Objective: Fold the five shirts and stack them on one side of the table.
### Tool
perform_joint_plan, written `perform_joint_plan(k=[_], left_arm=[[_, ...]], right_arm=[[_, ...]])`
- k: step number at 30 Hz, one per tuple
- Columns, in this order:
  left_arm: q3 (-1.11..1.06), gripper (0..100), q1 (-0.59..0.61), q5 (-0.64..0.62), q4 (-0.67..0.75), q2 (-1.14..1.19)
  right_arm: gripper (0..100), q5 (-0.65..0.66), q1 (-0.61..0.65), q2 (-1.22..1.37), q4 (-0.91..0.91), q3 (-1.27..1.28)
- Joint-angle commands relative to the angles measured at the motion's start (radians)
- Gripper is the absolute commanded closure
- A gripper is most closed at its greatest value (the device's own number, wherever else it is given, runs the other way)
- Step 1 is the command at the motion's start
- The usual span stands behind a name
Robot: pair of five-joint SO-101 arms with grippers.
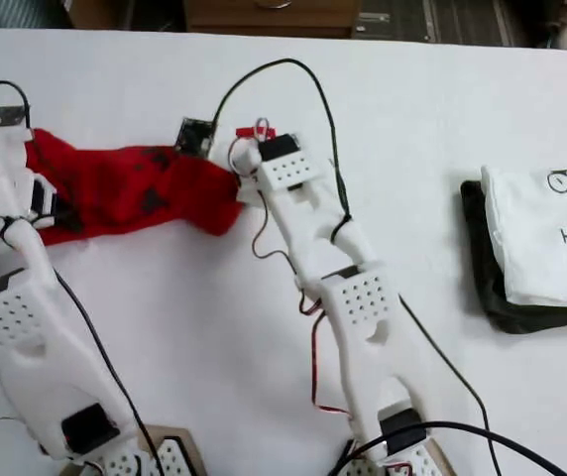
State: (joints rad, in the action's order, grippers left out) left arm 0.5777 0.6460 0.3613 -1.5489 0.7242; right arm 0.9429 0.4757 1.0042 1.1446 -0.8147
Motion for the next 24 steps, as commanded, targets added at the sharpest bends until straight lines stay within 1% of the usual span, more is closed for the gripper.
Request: perform_joint_plan(k=[1,3,9,12,15,17,20,24], left_arm=[[0.002,71,0.008,0.003,-0.011,-0.012],[0.002,71,0.008,0.006,-0.005,-0.011],[0.004,71,0.002,0.008,-0.002,-0.011],[0.008,71,0.002,0.008,-0.002,-0.011],[0.010,71,0.002,0.008,-0.008,-0.011],[0.008,71,0.002,0.008,-0.009,-0.011],[0.008,71,0.002,0.008,-0.009,-0.011],[0.004,71,0.002,0.008,-0.009,-0.011]], right_arm=[[97.6,-0.021,-0.015,-0.013,0.101,-0.078],[97.7,-0.048,-0.033,-0.013,0.205,-0.152],[97.8,-0.048,-0.070,-0.070,0.575,-0.471],[97.8,-0.051,-0.096,-0.171,0.576,-0.462],[97.8,-0.051,-0.097,-0.315,0.576,-0.310],[97.7,-0.051,-0.084,-0.437,0.578,-0.141],[97.7,-0.052,-0.028,-0.653,0.576,0.183],[97.7,-0.054,0.088,-0.964,0.535,0.677]])
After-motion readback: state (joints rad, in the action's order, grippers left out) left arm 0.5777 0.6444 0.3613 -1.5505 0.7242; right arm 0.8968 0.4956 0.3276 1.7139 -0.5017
